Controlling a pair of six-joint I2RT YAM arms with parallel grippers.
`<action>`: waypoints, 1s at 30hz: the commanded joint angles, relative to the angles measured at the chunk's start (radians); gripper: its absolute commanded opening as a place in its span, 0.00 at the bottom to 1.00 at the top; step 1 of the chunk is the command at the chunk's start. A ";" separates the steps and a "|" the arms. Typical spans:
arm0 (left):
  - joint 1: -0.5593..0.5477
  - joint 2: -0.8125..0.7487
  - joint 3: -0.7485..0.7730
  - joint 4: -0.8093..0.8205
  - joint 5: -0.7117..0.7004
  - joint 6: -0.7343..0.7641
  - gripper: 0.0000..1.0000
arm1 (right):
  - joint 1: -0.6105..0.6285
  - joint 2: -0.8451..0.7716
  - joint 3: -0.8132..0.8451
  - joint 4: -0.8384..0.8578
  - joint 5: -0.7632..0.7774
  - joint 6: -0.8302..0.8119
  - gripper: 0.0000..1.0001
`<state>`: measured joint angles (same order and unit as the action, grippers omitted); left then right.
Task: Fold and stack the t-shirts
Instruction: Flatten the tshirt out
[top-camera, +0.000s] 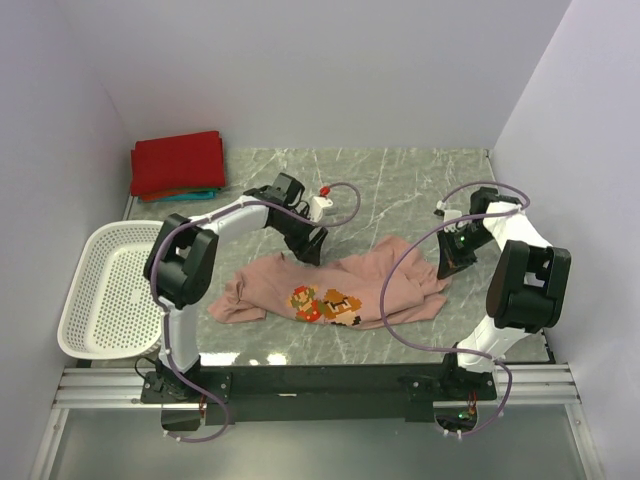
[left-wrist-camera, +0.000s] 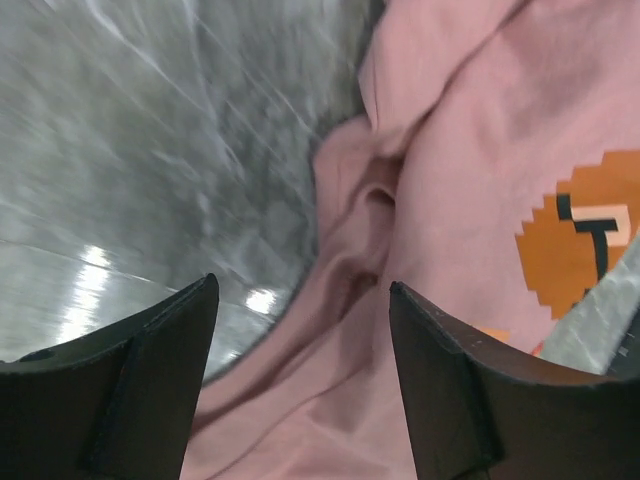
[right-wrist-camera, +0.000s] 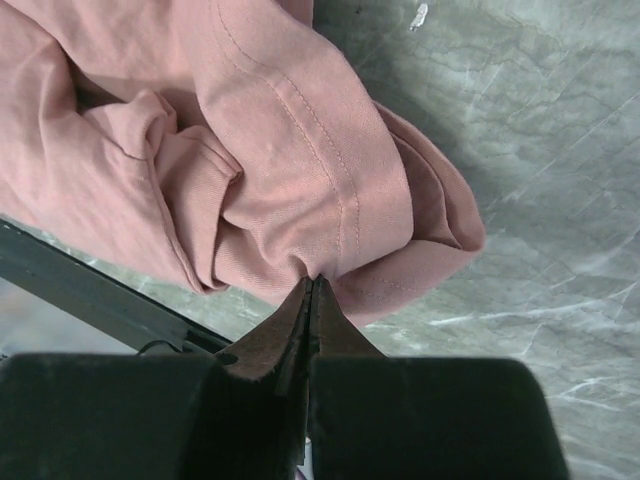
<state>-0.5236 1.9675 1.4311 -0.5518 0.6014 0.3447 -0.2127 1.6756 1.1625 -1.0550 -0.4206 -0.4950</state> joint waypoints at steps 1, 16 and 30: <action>-0.010 -0.019 0.040 -0.057 0.100 -0.039 0.73 | -0.002 -0.008 0.051 -0.007 -0.026 0.018 0.00; -0.042 0.059 0.049 -0.092 0.209 -0.093 0.62 | -0.002 0.059 0.109 -0.005 -0.026 0.035 0.00; -0.015 0.010 0.095 -0.036 0.100 -0.079 0.01 | -0.004 0.070 0.129 0.021 -0.029 0.068 0.00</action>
<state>-0.5606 2.0743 1.4853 -0.6415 0.7361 0.2489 -0.2127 1.7420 1.2453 -1.0550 -0.4366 -0.4538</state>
